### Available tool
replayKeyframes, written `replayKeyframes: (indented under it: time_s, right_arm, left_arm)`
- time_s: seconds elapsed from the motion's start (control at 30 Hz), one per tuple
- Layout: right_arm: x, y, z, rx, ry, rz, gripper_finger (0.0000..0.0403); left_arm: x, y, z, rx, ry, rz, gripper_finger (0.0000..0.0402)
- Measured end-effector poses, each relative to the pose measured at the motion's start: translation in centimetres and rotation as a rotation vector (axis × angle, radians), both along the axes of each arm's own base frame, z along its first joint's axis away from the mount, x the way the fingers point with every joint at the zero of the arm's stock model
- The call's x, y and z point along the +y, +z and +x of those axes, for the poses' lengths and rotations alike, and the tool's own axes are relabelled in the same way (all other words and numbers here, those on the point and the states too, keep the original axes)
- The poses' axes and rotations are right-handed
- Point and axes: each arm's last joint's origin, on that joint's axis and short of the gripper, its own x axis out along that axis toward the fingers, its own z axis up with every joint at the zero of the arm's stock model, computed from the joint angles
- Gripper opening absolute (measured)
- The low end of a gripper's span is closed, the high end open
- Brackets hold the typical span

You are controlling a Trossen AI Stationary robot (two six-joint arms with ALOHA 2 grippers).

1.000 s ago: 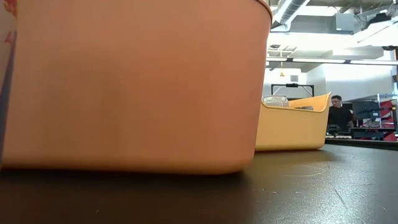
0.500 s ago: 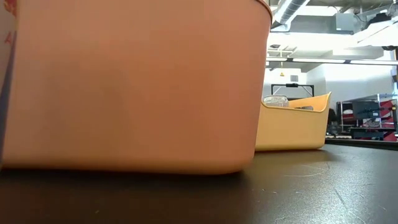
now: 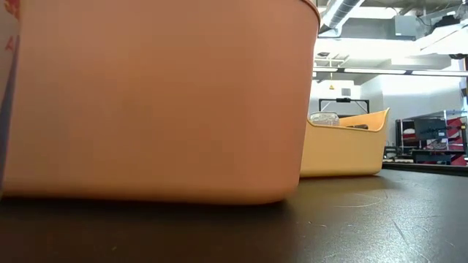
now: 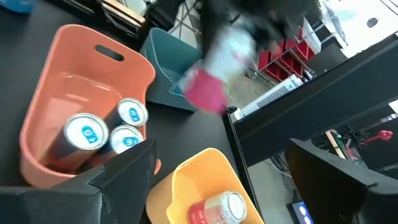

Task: Sort soda cans
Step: Put the pink soda can into the yellow bin

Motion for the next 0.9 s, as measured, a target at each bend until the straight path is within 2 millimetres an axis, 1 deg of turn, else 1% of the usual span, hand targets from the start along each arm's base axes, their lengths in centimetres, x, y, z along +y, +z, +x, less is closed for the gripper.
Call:
replayKeyframes:
  time_s: [0.1,0.17,0.27,0.37,0.57,0.7,0.9]
  right_arm:
    - [0.5,0.0,-0.6,-0.013,0.015,0.013,0.0367]
    - [0.8,-0.4,-0.9,-0.014,0.020,0.003,0.0367]
    - [1.0,-1.3,-1.5,0.006,0.027,-0.025,0.0367]
    - [1.2,-1.5,-1.9,0.005,0.034,-0.023,0.0367]
    - [1.8,-1.5,-2.9,-0.004,0.059,-0.020,0.0367]
    - [2.1,-1.5,-3.3,-0.011,0.070,-0.025,0.0367]
    - [2.0,-1.5,-3.3,-0.011,0.069,-0.026,0.0367]
  left_arm:
    - [3.2,-0.2,2.3,-0.044,-0.054,-0.004,0.0288]
    - [5.0,-0.5,3.1,-0.034,-0.081,-0.009,0.0288]
    - [7.5,-1.7,4.0,0.024,-0.111,-0.011,0.0288]
    - [9.5,-3.4,6.0,0.030,-0.135,-0.014,0.0288]
    - [11.8,-7.4,9.3,0.098,-0.180,-0.025,0.0288]
    - [13.0,-10.5,10.7,0.183,-0.181,-0.040,0.0288]
    - [13.9,-13.9,12.4,0.254,-0.200,-0.035,0.0288]
